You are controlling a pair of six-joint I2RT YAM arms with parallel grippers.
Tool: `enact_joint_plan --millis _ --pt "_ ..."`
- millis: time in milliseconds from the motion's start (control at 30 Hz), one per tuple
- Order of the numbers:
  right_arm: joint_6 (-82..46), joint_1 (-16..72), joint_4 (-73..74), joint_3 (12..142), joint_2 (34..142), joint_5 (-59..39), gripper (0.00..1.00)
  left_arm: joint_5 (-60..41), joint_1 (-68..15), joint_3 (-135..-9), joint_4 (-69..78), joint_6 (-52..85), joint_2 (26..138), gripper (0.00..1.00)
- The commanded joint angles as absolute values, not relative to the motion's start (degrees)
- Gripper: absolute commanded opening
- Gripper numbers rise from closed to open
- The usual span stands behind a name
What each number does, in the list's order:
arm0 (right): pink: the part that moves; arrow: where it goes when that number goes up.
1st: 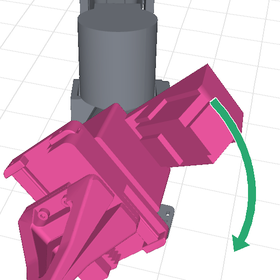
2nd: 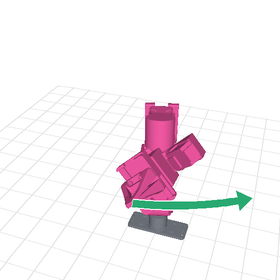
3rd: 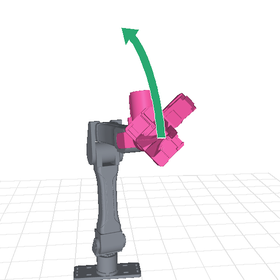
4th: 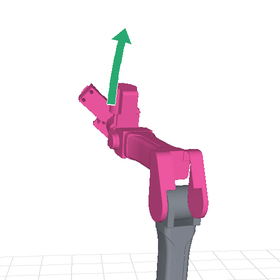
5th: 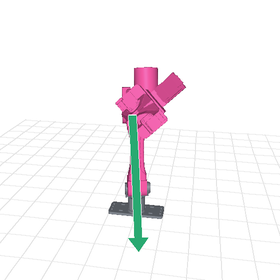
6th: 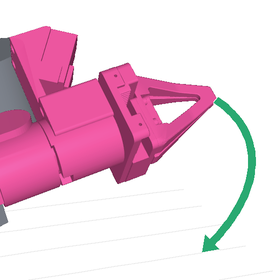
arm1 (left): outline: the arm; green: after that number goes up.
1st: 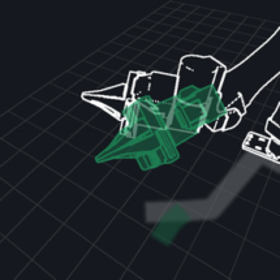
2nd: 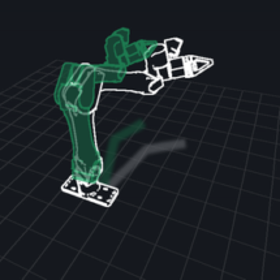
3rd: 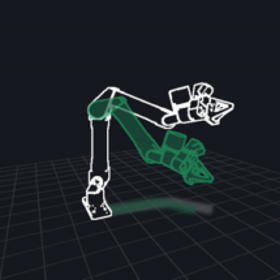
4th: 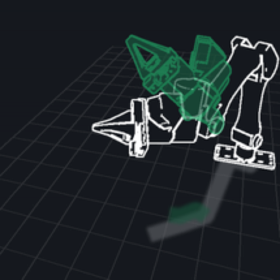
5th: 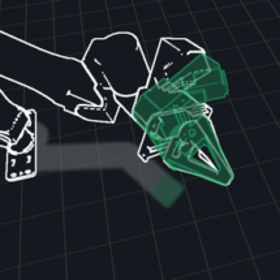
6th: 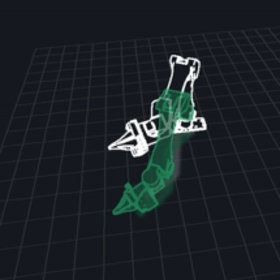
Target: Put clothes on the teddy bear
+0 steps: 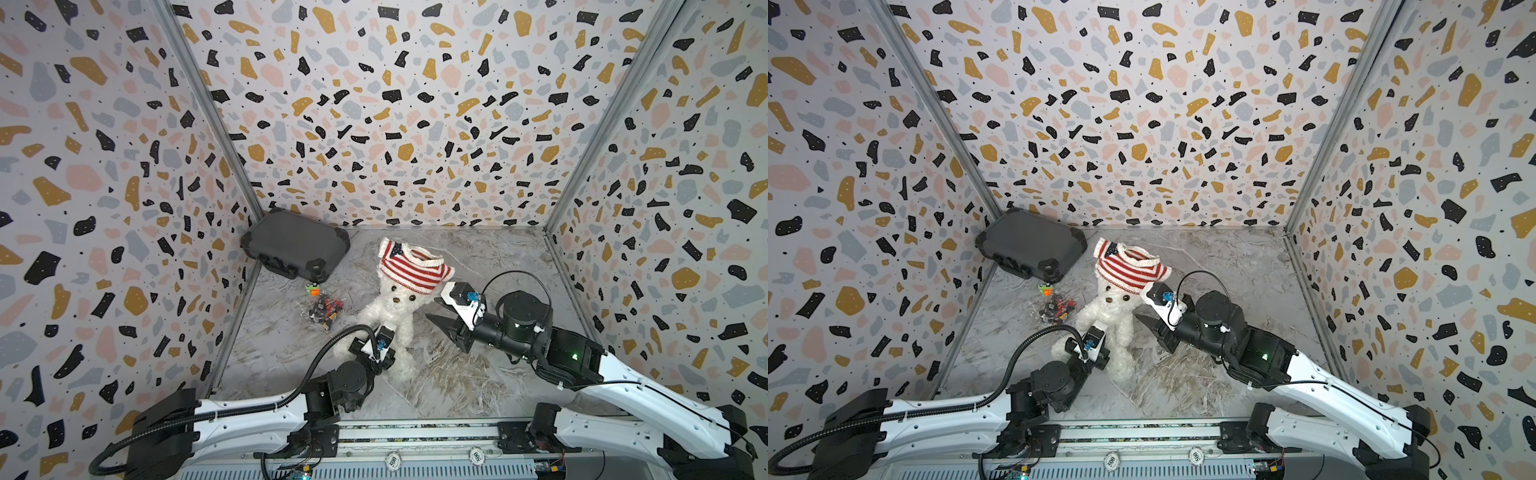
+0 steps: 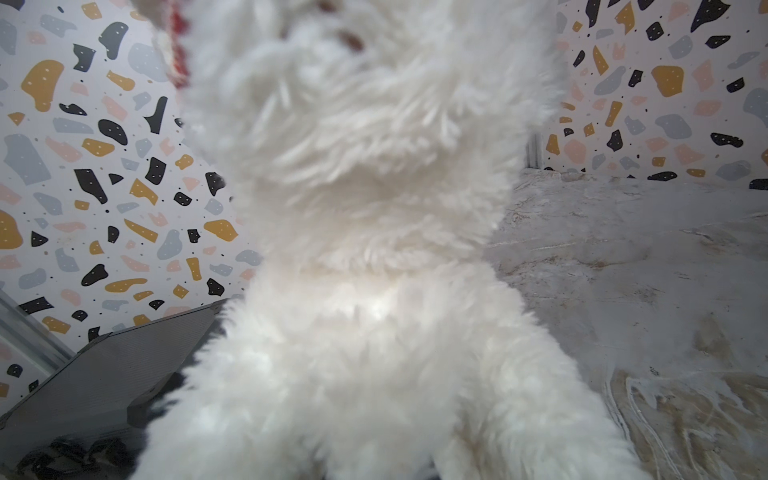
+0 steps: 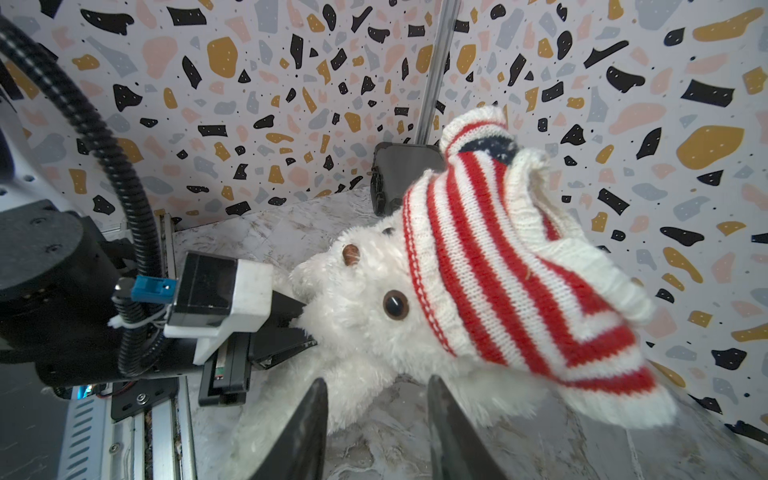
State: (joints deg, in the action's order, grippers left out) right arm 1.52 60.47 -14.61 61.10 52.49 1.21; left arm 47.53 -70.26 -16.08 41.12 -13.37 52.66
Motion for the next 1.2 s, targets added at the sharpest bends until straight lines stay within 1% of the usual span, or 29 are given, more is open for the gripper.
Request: enact_joint_plan --millis 0,67,133,167,300,400,567,733,833,967,1167 --pt "-0.7 60.6 -17.0 68.2 53.0 4.1 0.41 50.3 -70.5 -16.0 47.2 -15.4 52.6 0.0" --pt "-0.9 60.1 -20.1 72.9 55.7 6.2 0.41 50.8 -70.5 -16.0 47.8 -15.8 53.3 0.0" --pt "-1.4 57.4 -23.6 78.4 59.2 5.8 0.4 50.9 -70.5 -15.9 48.2 -16.0 53.9 0.0" --pt "-1.9 54.7 -25.1 81.0 60.9 3.8 0.39 51.0 -70.5 -16.0 48.2 -16.1 54.2 0.0" --pt "-3.5 38.1 -26.9 87.2 67.1 -13.3 0.35 50.8 -70.5 -16.2 48.1 -16.3 54.2 0.0" --pt "-1.4 33.0 -29.6 92.5 73.4 -19.7 0.33 50.5 -70.5 -16.0 47.5 -16.5 53.7 0.0" --pt "1.4 31.3 -34.1 100.1 82.4 -26.6 0.32 50.5 -70.5 -16.2 47.1 -17.2 53.4 0.0" --pt "3.0 31.4 -39.1 104.6 87.0 -30.8 0.31 50.1 -70.5 -15.7 47.2 -17.1 53.1 0.0" --pt "4.1 32.2 -40.9 105.2 87.7 -32.8 0.3 49.6 -70.5 -15.9 46.8 -16.9 53.1 0.0" --pt "5.5 34.8 -43.4 106.0 88.0 -32.9 0.29 49.4 -70.5 -15.9 46.6 -16.9 53.1 0.0" --pt "6.7 37.9 -47.8 107.3 88.2 -29.9 0.28 49.1 -70.5 -15.7 46.4 -17.0 52.8 0.0"
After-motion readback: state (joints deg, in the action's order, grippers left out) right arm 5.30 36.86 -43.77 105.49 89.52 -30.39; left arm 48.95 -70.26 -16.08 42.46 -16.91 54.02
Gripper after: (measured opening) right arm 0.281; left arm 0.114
